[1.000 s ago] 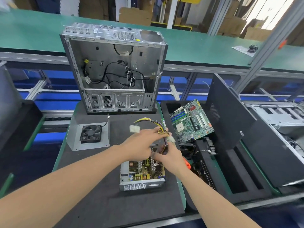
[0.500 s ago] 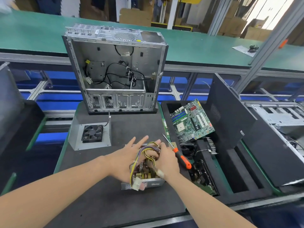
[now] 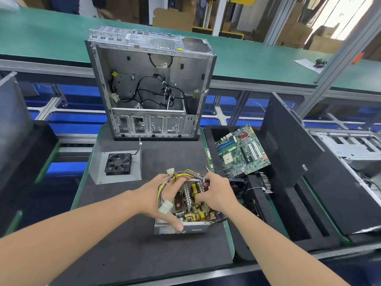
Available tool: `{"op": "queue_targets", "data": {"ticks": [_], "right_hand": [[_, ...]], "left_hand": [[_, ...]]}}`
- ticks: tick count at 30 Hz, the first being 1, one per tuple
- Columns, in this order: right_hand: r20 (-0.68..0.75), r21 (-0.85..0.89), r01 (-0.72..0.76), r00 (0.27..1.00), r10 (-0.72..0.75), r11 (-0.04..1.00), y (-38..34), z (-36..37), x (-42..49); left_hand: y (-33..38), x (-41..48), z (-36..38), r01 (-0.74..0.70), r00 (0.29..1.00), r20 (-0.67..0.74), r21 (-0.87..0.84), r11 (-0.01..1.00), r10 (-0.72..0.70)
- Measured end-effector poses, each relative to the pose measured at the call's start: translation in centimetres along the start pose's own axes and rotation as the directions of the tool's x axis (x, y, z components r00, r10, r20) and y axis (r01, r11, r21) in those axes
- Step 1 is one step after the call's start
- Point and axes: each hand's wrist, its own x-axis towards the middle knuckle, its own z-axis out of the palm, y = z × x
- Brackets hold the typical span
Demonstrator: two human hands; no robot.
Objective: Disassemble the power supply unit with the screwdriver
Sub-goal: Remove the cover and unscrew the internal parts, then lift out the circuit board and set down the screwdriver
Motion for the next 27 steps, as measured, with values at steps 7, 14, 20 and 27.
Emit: {"op": "queue_targets", "data": {"ticks": [7, 14, 20, 27], "right_hand": [[0.005, 0.048, -0.035, 0.999, 0.035, 0.998, -0.8, -0.1, -0.3], [-0.117, 0.065, -0.068, 0.99, 0.075, 0.996, 1.7, -0.2, -1.4], [-0.096, 0.059, -0.091, 0.991, 0.097, 0.994, 2.4, -2.3, -0.9], [-0.062, 0.017, -0.114, 0.991, 0.115, 0.993, 2.1, -2.6, -0.7]], "left_hand": [[-0.5, 0.6, 1.2, 0.068, 0.998, -0.009, -0.017, 0.998, -0.068], [-1.4, 0.4, 2.0, 0.244, 0.97, 0.033, -0.104, 0.964, -0.242], [-0.9, 0.7, 1.2, 0.215, 0.976, 0.037, -0.109, 0.97, -0.212], [-1.3, 1.1, 1.3, 0.173, 0.985, -0.004, -0.094, 0.98, -0.174]]}}
